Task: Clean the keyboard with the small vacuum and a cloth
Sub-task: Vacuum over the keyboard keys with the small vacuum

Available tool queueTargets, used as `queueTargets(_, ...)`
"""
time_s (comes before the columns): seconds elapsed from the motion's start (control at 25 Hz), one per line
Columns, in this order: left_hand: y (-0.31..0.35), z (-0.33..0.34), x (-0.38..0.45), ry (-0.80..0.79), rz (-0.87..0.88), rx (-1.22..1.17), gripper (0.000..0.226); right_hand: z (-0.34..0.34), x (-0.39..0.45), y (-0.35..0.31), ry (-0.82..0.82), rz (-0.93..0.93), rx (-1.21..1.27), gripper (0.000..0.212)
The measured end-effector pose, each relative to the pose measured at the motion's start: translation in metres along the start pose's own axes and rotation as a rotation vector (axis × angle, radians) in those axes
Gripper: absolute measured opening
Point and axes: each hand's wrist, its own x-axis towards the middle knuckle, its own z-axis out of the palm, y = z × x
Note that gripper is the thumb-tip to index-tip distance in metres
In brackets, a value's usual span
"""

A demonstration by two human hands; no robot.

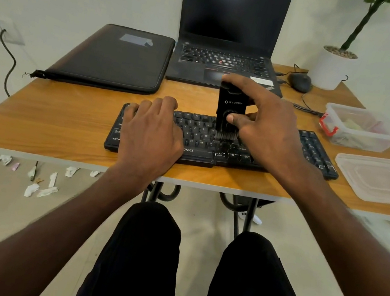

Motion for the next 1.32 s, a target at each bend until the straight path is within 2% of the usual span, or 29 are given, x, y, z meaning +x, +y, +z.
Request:
queueTargets(0.08, -0.001, 0.000, 0.000, -0.003, 0.005, 0.001, 0.032, -0.003, 0.000, 0.003, -0.025, -0.010, 0.030, 0.069)
queueTargets(0.16, -0.001, 0.000, 0.002, 0.000, -0.001, -0.009, 0.030, -0.014, 0.000, 0.010, -0.056, -0.008, -0.062, 0.068)
queueTargets(0.28, 0.000, 0.001, 0.000, 0.014, -0.010, -0.028, 0.028, -0.025, -0.007, 0.015, 0.039, 0.031, -0.163, 0.066)
queueTargets(0.4, 0.001, 0.001, 0.000, 0.025, -0.015, -0.032, 0.028, -0.006, -0.015, 0.005, 0.104, 0.002, 0.124, 0.059)
queueTargets(0.52, 0.002, 0.001, 0.001, 0.030, -0.015, -0.027, 0.027, 0.004, -0.018, 0.005, -0.042, -0.097, 0.229, 0.057)
queueTargets(0.6, 0.002, 0.001, 0.000, 0.036, -0.011, -0.015, 0.027, -0.009, -0.008, 0.008, -0.136, -0.122, 0.015, 0.060)
queueTargets(0.68, 0.001, 0.001, 0.001, 0.042, -0.011, -0.006, 0.027, -0.022, 0.003, 0.009, -0.158, -0.104, -0.227, 0.066)
queueTargets(0.72, 0.001, 0.001, 0.001, 0.045, -0.012, -0.004, 0.027, -0.023, 0.007, 0.006, -0.129, -0.091, -0.236, 0.066)
queueTargets(0.8, 0.001, 0.001, 0.001, 0.053, -0.008, 0.000, 0.027, -0.011, 0.007, -0.008, -0.073, -0.105, -0.047, 0.063)
queueTargets(0.84, 0.001, 0.001, 0.001, 0.056, -0.006, 0.001, 0.027, -0.004, 0.005, -0.013, -0.083, -0.126, 0.041, 0.061)
queueTargets(0.92, 0.000, 0.001, 0.001, 0.063, -0.005, 0.002, 0.027, 0.002, 0.000, -0.010, -0.138, -0.173, 0.042, 0.062)
queueTargets(1.04, 0.000, 0.001, 0.001, 0.066, -0.008, 0.015, 0.026, -0.022, 0.009, 0.000, -0.231, -0.100, -0.303, 0.066)
queueTargets(1.12, 0.000, 0.001, 0.001, 0.064, -0.011, 0.020, 0.026, -0.035, 0.011, 0.005, -0.197, -0.012, -0.500, 0.067)
queueTargets(1.2, 0.000, 0.002, 0.001, 0.068, -0.007, 0.020, 0.026, -0.032, 0.007, 0.004, -0.111, -0.006, -0.404, 0.066)
queueTargets(1.32, 0.000, 0.002, 0.001, 0.084, -0.006, 0.019, 0.025, -0.021, 0.000, 0.001, -0.087, -0.037, -0.031, 0.062)
